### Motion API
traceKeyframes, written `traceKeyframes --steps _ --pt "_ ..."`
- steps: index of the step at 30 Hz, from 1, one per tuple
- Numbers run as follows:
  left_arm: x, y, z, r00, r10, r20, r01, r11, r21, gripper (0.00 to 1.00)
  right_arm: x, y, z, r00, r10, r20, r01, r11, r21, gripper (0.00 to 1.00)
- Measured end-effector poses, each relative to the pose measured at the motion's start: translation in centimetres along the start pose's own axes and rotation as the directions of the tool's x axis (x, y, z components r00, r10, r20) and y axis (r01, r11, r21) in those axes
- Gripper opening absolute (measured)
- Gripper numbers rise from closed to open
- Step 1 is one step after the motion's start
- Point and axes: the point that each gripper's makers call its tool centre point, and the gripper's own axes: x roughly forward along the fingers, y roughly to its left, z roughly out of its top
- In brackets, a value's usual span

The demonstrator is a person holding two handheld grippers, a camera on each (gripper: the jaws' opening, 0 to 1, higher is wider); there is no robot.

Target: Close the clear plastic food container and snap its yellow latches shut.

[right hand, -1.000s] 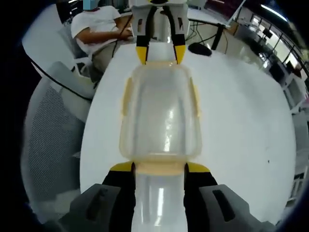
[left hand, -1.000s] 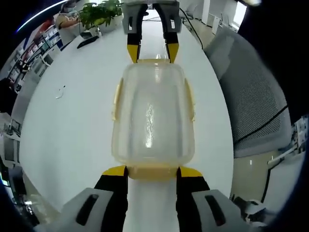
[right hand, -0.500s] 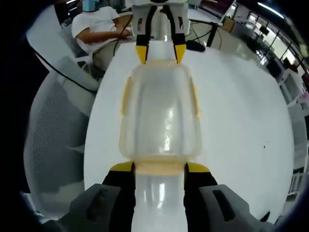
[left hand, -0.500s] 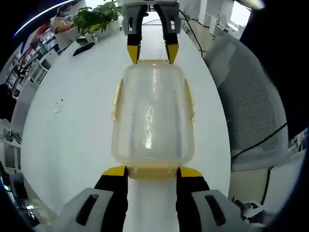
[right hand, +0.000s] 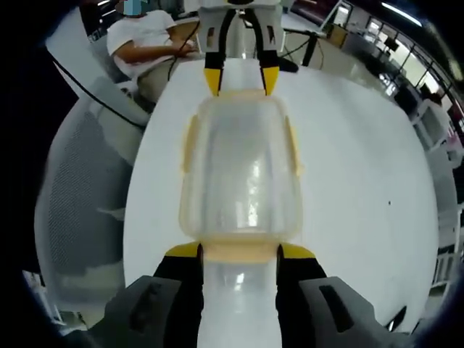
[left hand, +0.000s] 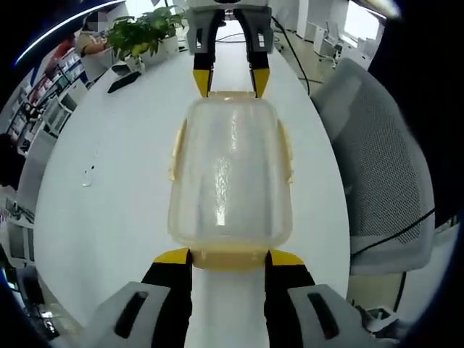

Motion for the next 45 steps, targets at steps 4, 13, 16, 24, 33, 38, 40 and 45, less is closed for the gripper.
traceKeyframes --steps 4,13,16,24,33,38,40,45 --pt "0.5 0.3 1.0 1.000 -0.005 0.008 0.005 1.000 0.001 0.32 -0.4 -0.1 -0.9 1.000 -0.001 -0.002 0.001 1.000 0.002 0.35" --pt "1.5 0.8 2.8 1.000 -0.010 0.019 0.010 1.000 0.008 0.32 -1.1 -0.6 -2.9 1.000 -0.013 -0.010 0.013 1.000 0.006 0.35" --pt "1.9 1.0 3.5 1.000 -0.006 0.023 0.006 1.000 0.009 0.32 -1.3 -0.9 -3.5 1.000 -0.014 -0.013 0.015 1.000 0.008 0.35" --pt "3.1 1.2 4.5 1.000 -0.011 0.027 0.011 1.000 -0.001 0.32 -1.4 -1.1 -5.1 1.000 -0.013 -0.027 0.013 1.000 0.001 0.35" --pt "4.2 1.1 5.6 0.999 -0.016 0.034 0.017 1.000 -0.020 0.32 -1.3 -1.5 -6.6 0.999 -0.005 -0.043 0.004 1.000 -0.011 0.35" --pt "4.6 1.1 5.9 0.999 -0.016 0.040 0.018 0.999 -0.029 0.32 -1.1 -1.6 -7.3 0.999 -0.001 -0.052 0.000 1.000 -0.017 0.35" --pt "4.8 1.1 6.2 0.999 -0.016 0.042 0.018 0.999 -0.032 0.32 -1.1 -1.8 -7.7 0.998 0.003 -0.056 -0.004 1.000 -0.017 0.36" --pt "5.4 1.1 6.7 0.999 -0.021 0.046 0.023 0.999 -0.042 0.32 -0.9 -1.9 -8.4 0.998 0.010 -0.067 -0.011 1.000 -0.021 0.36"
